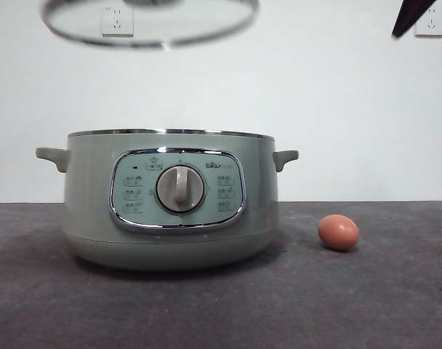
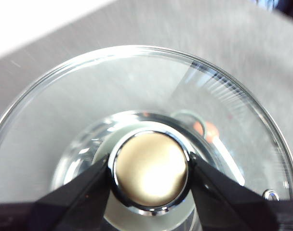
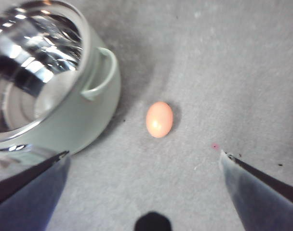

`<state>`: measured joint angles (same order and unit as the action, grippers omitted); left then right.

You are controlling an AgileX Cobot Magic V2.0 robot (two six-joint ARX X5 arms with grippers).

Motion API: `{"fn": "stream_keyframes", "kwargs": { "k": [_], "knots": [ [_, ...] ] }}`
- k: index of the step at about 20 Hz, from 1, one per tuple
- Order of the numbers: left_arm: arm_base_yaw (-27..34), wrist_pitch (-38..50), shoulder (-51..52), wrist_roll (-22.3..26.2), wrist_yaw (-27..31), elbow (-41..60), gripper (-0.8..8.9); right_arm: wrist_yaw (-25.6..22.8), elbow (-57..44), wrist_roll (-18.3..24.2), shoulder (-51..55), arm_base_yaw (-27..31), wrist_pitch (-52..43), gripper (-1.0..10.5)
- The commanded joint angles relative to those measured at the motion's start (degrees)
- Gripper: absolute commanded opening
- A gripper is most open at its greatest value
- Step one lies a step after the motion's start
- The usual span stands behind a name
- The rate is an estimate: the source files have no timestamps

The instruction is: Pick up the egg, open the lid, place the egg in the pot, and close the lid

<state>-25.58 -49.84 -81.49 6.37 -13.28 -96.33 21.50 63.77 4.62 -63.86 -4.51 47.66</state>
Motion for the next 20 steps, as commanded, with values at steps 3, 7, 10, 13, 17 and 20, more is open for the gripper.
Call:
{"fn": "stream_keyframes", "kwargs": {
  "k": [3, 7, 10, 13, 17, 20],
  "knots": [
    [3.1, -4.3, 11.5, -0.3, -0.2, -1.3, -0.08, -1.2, 0.3, -0.5, -9.2, -3.5, -4.6, 6.0],
    [4.9, -11.4, 21.2, -0.1, 3.7, -1.3, -0.08, -7.2, 0.2, -0.5, -18.4, -8.2, -11.1, 6.0],
    [4.9, -17.0, 27.4, -0.2, 9.1, -1.3, -0.08, -9.9, 0.3, 0.1, -24.5, -9.9, -14.7, 6.0],
    [4.9, -21.4, 32.3, -1.7, 11.2, -1.3, -0.08, -10.5, 0.3, 0.1, -29.1, -10.8, -17.2, 5.9],
    [4.9, -25.6, 36.0, -3.4, 12.4, -1.3, -0.08, -12.3, 0.3, 0.1, -33.7, -12.1, -20.1, 5.9],
    [4.9, -25.6, 36.9, -4.4, 12.4, -1.3, -0.08, -12.9, 0.3, -0.1, -36.0, -12.9, -22.4, 5.9]
  ]
}}
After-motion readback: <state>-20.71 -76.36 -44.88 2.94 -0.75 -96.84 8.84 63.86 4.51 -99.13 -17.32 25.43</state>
